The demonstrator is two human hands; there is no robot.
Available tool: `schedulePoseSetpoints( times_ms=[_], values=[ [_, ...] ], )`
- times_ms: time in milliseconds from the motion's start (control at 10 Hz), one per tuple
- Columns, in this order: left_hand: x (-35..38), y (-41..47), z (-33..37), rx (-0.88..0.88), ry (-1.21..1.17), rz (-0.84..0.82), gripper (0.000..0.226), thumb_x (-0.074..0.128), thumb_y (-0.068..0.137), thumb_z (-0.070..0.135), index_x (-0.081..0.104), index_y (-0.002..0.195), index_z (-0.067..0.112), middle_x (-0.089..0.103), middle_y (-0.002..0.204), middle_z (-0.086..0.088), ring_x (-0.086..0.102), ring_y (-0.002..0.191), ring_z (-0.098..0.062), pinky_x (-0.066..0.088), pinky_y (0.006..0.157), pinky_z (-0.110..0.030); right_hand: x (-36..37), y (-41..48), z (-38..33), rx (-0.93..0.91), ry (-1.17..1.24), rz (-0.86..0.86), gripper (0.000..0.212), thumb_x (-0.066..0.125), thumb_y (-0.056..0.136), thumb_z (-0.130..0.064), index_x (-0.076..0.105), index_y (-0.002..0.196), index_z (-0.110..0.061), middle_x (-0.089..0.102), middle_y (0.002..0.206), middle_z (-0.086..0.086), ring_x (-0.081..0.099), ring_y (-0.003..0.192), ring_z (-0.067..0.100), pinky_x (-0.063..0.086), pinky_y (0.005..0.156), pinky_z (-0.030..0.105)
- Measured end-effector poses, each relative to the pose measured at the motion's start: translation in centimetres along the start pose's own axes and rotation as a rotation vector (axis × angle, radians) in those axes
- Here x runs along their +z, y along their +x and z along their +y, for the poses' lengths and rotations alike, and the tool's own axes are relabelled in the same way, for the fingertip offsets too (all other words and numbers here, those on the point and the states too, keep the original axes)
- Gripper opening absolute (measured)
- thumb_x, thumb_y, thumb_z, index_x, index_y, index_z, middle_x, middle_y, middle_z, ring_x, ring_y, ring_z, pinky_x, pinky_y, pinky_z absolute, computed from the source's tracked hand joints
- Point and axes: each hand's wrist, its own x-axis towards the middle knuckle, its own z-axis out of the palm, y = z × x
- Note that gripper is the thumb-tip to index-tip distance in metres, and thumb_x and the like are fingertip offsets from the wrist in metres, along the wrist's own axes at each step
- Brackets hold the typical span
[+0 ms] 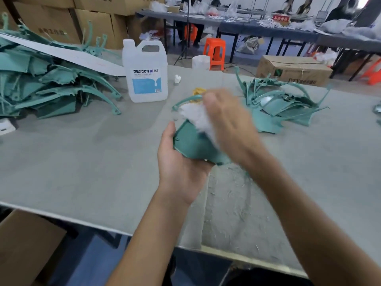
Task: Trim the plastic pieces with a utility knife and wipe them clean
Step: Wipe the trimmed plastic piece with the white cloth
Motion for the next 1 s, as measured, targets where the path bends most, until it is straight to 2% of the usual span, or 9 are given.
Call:
schedulePoseSetpoints(
  times_ms=[100,200,300,400,500,600,700,900,1000],
  values=[
    [0.4,1.7,-0.9,0.144,0.034,0.062,0.039,0.034,0.103,0.036,0.071,0.097,0.025,0.073,0.092,0.011,0.069,0.089,-0.005,0.054,0.082,-0.02,4.6,-2.6,-0.1,-0.197,-0.067,-0.148,0.027,0.04,0.103,-0.029,0.061,0.114,-0.016,0.057,0.114,-0.009,0.051,0.105,0.014,0.037,0.093,0.027],
    [0.6,2.4,-1.0,0.101,0.044,0.131,0.052,0.03,0.102,0.051,0.077,0.103,0.028,0.076,0.106,0.005,0.071,0.102,-0.012,0.053,0.088,-0.026,4.3,0.2,2.1,-0.212,-0.309,-0.079,0.028,0.049,0.1,-0.021,0.064,0.119,-0.007,0.063,0.115,0.013,0.056,0.107,0.034,0.041,0.092,0.04],
    [-0.2,2.3,-0.1,-0.03,0.024,0.104,0.059,0.038,0.099,0.057,0.075,0.119,0.016,0.07,0.124,-0.012,0.069,0.111,-0.029,0.055,0.094,-0.045,1.2,4.9,5.8,0.054,-0.564,-0.014,0.033,0.04,0.106,-0.014,0.057,0.129,0.002,0.055,0.129,0.022,0.048,0.12,0.04,0.035,0.101,0.047],
    [0.8,3.2,0.2,-0.022,0.038,0.138,0.056,0.04,0.099,0.055,0.08,0.108,0.017,0.073,0.118,-0.01,0.071,0.103,-0.027,0.057,0.091,-0.043,1.5,4.2,4.3,0.085,-0.56,0.023,0.026,0.043,0.107,-0.017,0.061,0.119,-0.002,0.058,0.119,0.019,0.052,0.112,0.035,0.039,0.094,0.041],
    [3.1,4.1,0.0,0.196,1.014,0.77,0.04,0.046,0.101,0.048,0.072,0.117,0.023,0.07,0.117,-0.002,0.066,0.113,-0.021,0.051,0.099,-0.033,4.4,0.5,0.8,-0.313,-0.441,-0.029,0.006,0.061,0.091,0.0,0.067,0.088,-0.001,0.065,0.088,0.014,0.055,0.083,0.031,0.046,0.073,0.042],
    [2.7,3.8,0.0,0.032,0.089,-0.123,0.065,0.036,0.097,0.069,0.063,0.133,0.021,0.068,0.128,-0.007,0.064,0.12,-0.026,0.047,0.107,-0.044,2.0,3.7,3.5,-0.25,-0.551,0.037,0.013,0.058,0.094,-0.002,0.068,0.102,-0.002,0.068,0.096,0.016,0.062,0.086,0.037,0.052,0.073,0.042],
    [1.0,5.1,1.4,-0.006,-0.008,-0.005,0.071,0.034,0.098,0.069,0.064,0.13,0.014,0.071,0.123,-0.012,0.066,0.117,-0.029,0.048,0.106,-0.049,-0.9,6.6,7.2,0.22,-0.55,0.078,0.028,0.039,0.108,-0.017,0.058,0.125,-0.004,0.061,0.122,0.018,0.053,0.114,0.036,0.04,0.094,0.042],
    [3.2,7.2,3.1,0.101,-0.03,0.059,0.06,0.032,0.103,0.044,0.079,0.092,0.009,0.077,0.098,-0.011,0.075,0.081,-0.023,0.061,0.069,-0.033,1.5,3.3,4.7,-0.293,-0.334,0.069,0.027,0.047,0.106,-0.025,0.061,0.125,-0.012,0.066,0.109,0.005,0.054,0.103,0.019,0.04,0.089,0.029],
    [3.9,6.8,3.6,0.167,0.031,0.079,0.047,0.038,0.103,0.041,0.073,0.095,0.012,0.077,0.096,-0.008,0.075,0.078,-0.019,0.06,0.065,-0.031,0.0,5.5,5.9,-0.158,-0.454,0.117,0.025,0.048,0.105,-0.017,0.061,0.124,-0.005,0.066,0.111,0.015,0.059,0.101,0.03,0.046,0.09,0.042]
  ],
)
